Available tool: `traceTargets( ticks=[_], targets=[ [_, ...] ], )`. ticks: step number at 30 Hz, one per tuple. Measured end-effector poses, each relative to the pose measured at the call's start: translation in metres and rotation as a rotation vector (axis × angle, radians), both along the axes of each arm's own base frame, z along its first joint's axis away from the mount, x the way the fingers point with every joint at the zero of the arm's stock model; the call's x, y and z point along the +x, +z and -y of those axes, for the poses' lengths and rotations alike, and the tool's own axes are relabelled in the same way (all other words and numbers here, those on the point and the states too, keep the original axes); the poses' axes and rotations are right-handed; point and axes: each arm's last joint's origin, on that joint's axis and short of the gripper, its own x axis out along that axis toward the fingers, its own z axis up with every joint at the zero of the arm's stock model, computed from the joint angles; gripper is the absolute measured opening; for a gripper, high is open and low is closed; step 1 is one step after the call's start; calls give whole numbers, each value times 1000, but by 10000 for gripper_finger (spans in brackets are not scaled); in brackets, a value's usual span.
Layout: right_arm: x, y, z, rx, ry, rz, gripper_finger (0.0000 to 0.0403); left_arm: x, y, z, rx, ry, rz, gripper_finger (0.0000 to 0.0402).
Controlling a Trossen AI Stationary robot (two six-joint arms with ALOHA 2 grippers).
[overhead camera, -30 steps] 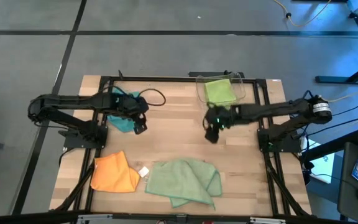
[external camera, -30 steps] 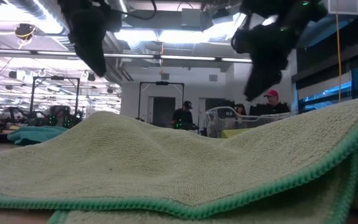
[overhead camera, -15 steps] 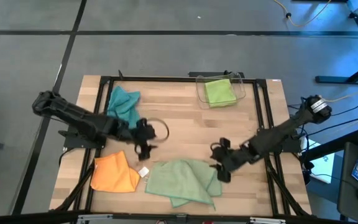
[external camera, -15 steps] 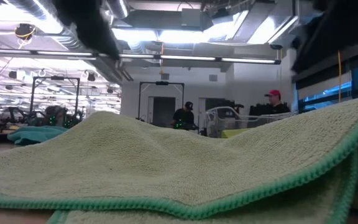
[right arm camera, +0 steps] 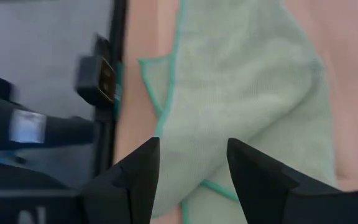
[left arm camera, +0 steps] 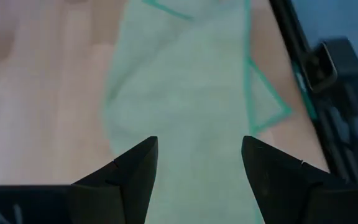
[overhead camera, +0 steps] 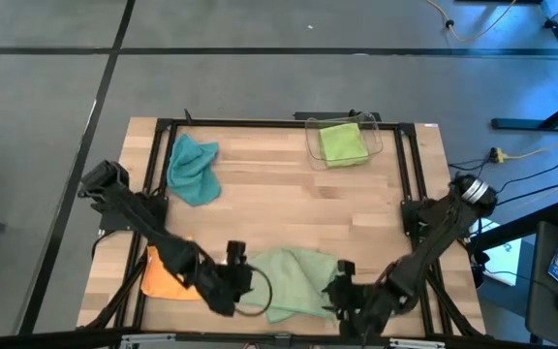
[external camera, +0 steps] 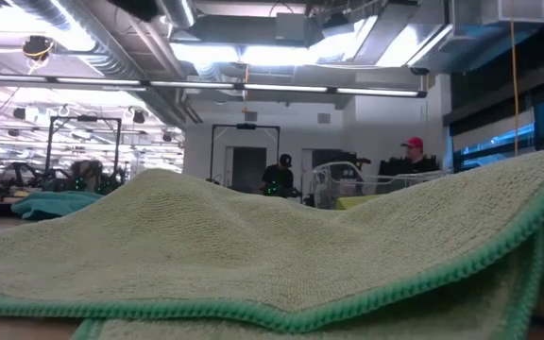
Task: Fold microfiber towels
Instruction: Fold the green microfiber towel
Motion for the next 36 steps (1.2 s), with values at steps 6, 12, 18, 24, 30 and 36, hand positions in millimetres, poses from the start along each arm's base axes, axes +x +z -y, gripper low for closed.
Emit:
traceTargets(
  ticks=[6, 12, 18, 24, 30, 36],
  targets=[
    [14, -19, -27, -86, -72, -122, 190, -8, -22, 27, 22, -42, -53, 227],
    [22, -38, -58, -92, 8, -188, 190, -15, -56, 47, 60, -87, -147, 227],
    [28, -55, -66, -160, 11, -216, 190, -13, -81, 52, 127, -78, -179, 227],
    [26, -76, -62, -228, -35, -292, 190, -10, -106, 54, 196, -62, -208, 227],
    [19, -80, -53, -241, -175, -366, 190, -9, -110, 55, 190, -64, -222, 227],
    [18, -80, -53, -235, -195, -364, 190, -7, -114, 56, 131, -68, -260, 227]
  ],
)
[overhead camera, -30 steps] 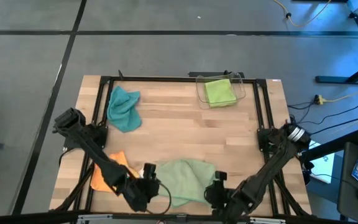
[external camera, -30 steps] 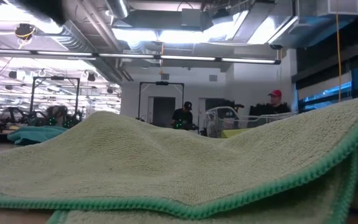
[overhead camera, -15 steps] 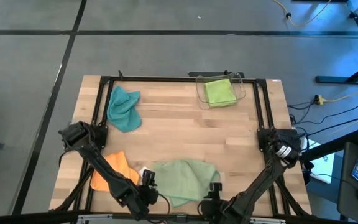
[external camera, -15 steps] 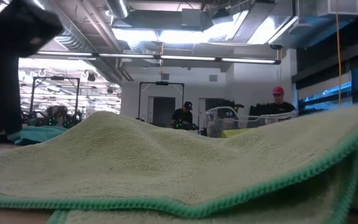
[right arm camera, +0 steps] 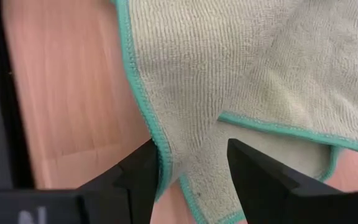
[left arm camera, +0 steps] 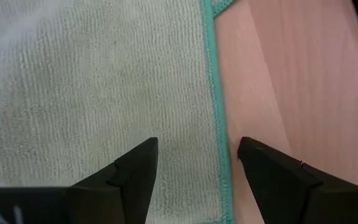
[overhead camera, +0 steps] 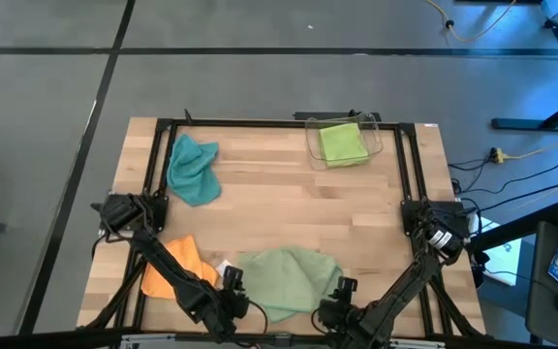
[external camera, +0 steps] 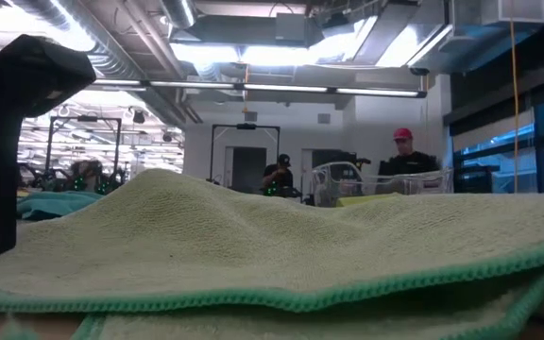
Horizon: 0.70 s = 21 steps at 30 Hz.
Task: Fold microfiber towels
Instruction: Fold the green microfiber towel
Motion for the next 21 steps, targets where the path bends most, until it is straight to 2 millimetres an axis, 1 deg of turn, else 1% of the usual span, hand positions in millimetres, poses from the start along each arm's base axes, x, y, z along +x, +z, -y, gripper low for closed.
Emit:
traceTargets(
  ticks=[8, 11, 15, 21],
  targets=[
    [2, 0, 1, -11, -6, 21, 190, 3, -4, -2, 19, 16, 11, 226],
    [2, 0, 2, -12, -5, 21, 190, 4, -4, -3, 10, 18, 1, 218],
    [3, 0, 1, -9, -6, 23, 186, 3, -5, -3, -6, 38, -5, 191],
    [4, 0, 0, 8, -5, 37, 149, 3, -6, -3, -47, 101, -10, 123]
  ],
)
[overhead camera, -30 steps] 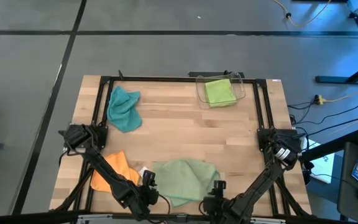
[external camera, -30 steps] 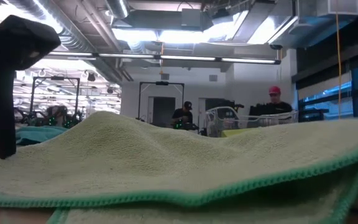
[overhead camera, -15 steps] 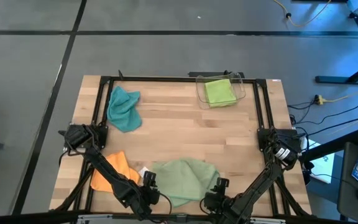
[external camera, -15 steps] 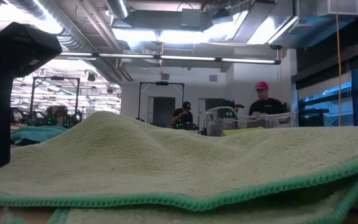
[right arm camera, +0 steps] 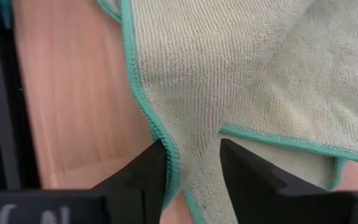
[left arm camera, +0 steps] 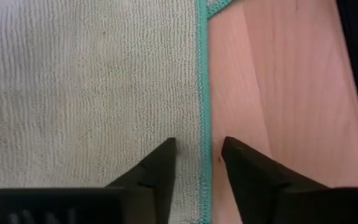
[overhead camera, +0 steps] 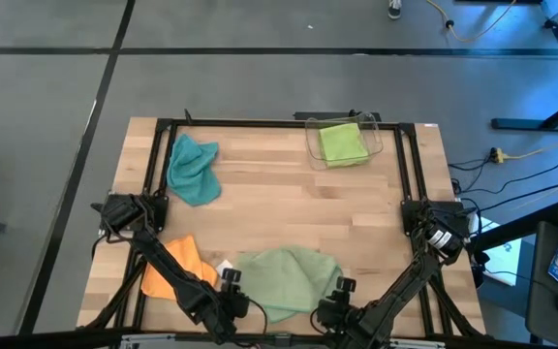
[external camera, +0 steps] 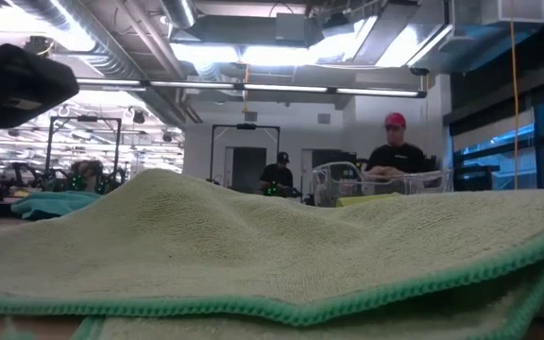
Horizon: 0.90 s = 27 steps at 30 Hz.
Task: Fold microfiber towels
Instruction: Fold the green microfiber towel
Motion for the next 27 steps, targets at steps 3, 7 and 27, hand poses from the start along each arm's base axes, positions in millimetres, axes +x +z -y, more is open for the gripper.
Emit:
traceTargets(
  ticks=[3, 7, 27],
  targets=[
    [1, 0, -1, 9, 1, 7, 126, 0, 0, 0, -10, 18, 4, 88],
    [1, 0, -2, 27, 3, 1, 96, 2, 0, -1, -13, 76, 30, 40],
    [6, 47, -2, -110, 107, -43, 4, 11, 60, -39, -151, 363, 147, 0]
  ],
)
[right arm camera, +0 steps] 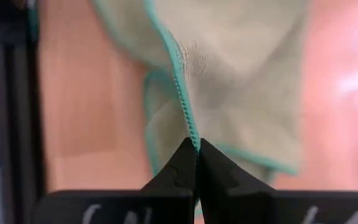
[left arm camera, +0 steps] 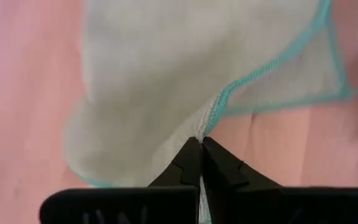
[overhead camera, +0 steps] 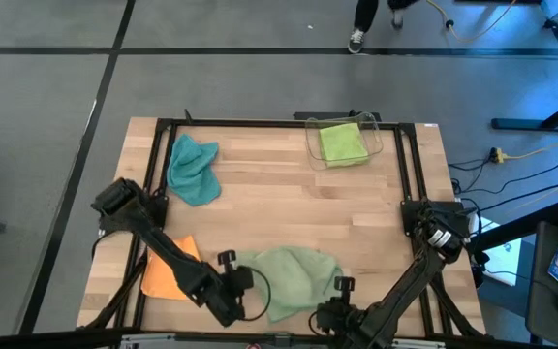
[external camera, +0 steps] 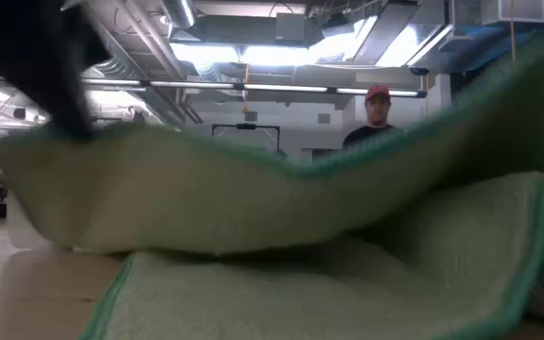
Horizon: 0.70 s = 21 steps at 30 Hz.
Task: Fold microfiber towels
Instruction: Fold the green microfiber towel
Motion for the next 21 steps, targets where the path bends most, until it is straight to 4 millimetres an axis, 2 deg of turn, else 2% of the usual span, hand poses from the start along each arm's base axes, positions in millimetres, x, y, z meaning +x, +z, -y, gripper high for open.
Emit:
traceTargets(
  ticks=[6, 11, 17, 21],
  targets=[
    [5, 28, 15, -160, -19, 19, 3, 2, 31, -25, 44, 43, 63, 0],
    [15, 40, 37, -273, -24, -37, 2, -2, 62, -47, 94, 56, 135, 0],
    [32, 53, 63, -360, -15, -26, 2, -10, 100, -73, 112, 55, 224, 0],
    [38, 74, 83, -396, -6, 7, 2, -19, 122, -93, 125, 71, 269, 0]
  ],
)
